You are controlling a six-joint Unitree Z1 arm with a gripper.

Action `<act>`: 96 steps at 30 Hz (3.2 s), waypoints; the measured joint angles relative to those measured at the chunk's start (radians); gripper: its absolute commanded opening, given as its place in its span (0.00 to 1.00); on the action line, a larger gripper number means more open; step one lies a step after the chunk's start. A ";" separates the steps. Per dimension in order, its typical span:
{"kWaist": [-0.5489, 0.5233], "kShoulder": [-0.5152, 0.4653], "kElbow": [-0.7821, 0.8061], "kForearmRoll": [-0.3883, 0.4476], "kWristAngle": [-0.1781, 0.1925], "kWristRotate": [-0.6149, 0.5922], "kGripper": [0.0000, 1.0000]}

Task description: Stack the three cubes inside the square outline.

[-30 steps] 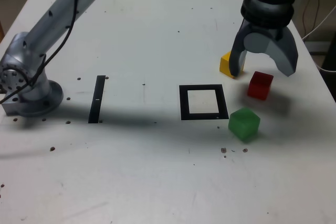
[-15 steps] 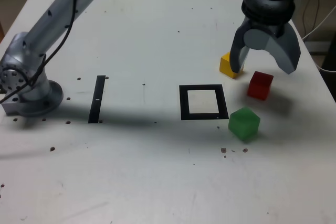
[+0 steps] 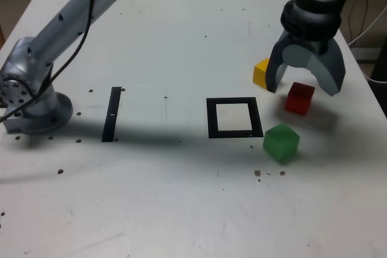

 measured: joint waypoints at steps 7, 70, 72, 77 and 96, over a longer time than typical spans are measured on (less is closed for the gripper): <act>-0.004 0.018 -0.002 -0.006 -0.002 -0.005 0.99; -0.020 0.051 0.010 -0.027 0.037 -0.031 0.40; -0.020 0.017 0.036 -0.025 0.037 -0.046 0.41; -0.020 -0.072 0.125 -0.024 0.037 -0.107 0.41; -0.020 -0.323 0.579 -0.216 -0.013 -0.318 0.41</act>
